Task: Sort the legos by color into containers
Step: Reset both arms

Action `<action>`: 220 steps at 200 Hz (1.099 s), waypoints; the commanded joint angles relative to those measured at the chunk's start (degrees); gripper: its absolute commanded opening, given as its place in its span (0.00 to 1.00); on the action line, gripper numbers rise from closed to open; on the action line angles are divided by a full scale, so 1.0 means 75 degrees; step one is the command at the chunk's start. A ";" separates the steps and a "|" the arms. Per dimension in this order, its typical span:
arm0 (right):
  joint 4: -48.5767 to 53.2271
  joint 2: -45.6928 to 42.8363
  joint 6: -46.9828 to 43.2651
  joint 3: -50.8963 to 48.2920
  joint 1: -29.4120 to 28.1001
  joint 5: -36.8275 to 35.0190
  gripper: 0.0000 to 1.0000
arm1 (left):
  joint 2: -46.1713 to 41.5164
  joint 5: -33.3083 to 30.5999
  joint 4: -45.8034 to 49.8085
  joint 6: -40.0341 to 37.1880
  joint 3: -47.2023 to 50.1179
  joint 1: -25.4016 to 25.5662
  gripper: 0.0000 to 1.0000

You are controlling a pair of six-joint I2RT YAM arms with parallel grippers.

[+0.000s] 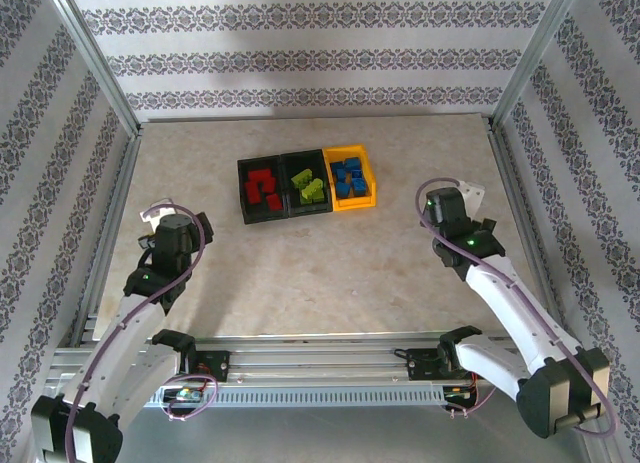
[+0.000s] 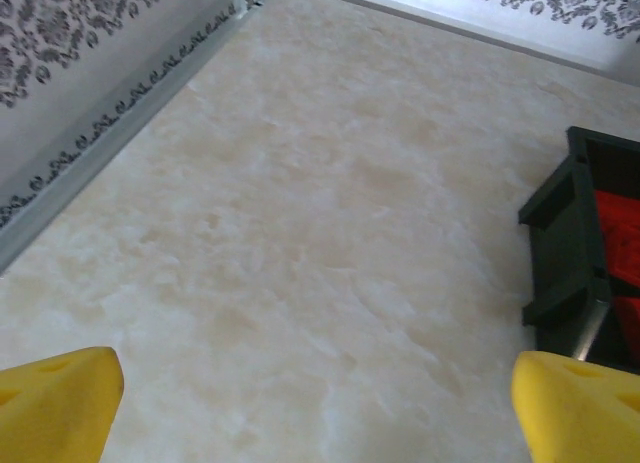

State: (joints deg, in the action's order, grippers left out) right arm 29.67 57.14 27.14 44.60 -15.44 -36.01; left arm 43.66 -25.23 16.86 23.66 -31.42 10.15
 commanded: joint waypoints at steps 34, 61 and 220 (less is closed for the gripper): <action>-0.0816 -0.0286 -0.0503 -0.0431 0.0332 -0.0285 0.98 | 0.0385 -0.0012 -0.1545 -0.0803 0.0493 -0.0838 0.99; -0.1255 -0.0334 -0.0678 -0.0720 0.0353 -0.0467 0.98 | 0.0989 0.0343 -0.2248 -0.0948 0.0580 -0.1276 0.99; -0.4194 -0.0790 -0.1637 -0.2448 0.0588 -0.0513 0.98 | 0.3356 0.3494 -0.7364 -0.2386 0.1574 -0.1954 1.00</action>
State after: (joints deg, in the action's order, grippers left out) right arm 2.48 51.79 16.08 27.22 -11.97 -39.18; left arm 67.51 -3.84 -27.75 8.91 -20.97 -4.01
